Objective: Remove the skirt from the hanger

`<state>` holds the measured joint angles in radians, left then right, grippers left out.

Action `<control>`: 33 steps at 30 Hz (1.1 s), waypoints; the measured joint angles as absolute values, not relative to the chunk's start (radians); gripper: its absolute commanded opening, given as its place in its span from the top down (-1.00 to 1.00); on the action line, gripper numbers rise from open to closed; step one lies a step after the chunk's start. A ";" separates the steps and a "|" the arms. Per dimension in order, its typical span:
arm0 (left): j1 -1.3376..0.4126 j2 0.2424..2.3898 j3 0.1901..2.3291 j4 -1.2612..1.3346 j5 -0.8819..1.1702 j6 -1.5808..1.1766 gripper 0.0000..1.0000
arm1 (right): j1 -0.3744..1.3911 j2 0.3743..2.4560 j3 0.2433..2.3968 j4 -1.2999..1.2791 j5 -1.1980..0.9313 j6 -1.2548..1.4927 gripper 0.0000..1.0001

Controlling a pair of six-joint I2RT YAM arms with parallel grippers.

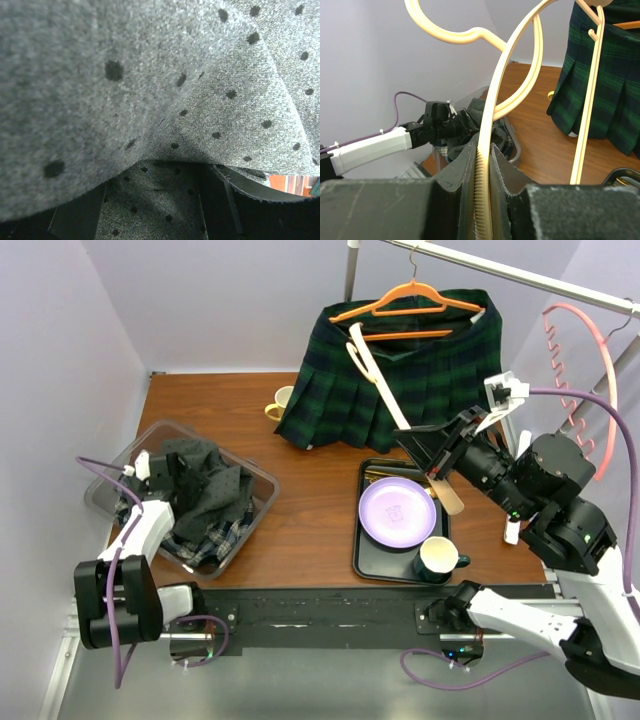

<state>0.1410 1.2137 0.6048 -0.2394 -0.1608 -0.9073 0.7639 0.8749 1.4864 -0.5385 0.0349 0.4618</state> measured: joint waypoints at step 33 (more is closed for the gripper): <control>0.008 0.944 0.795 -0.458 -0.017 -0.745 -0.60 | 0.764 0.856 1.486 -0.540 0.035 0.462 1.00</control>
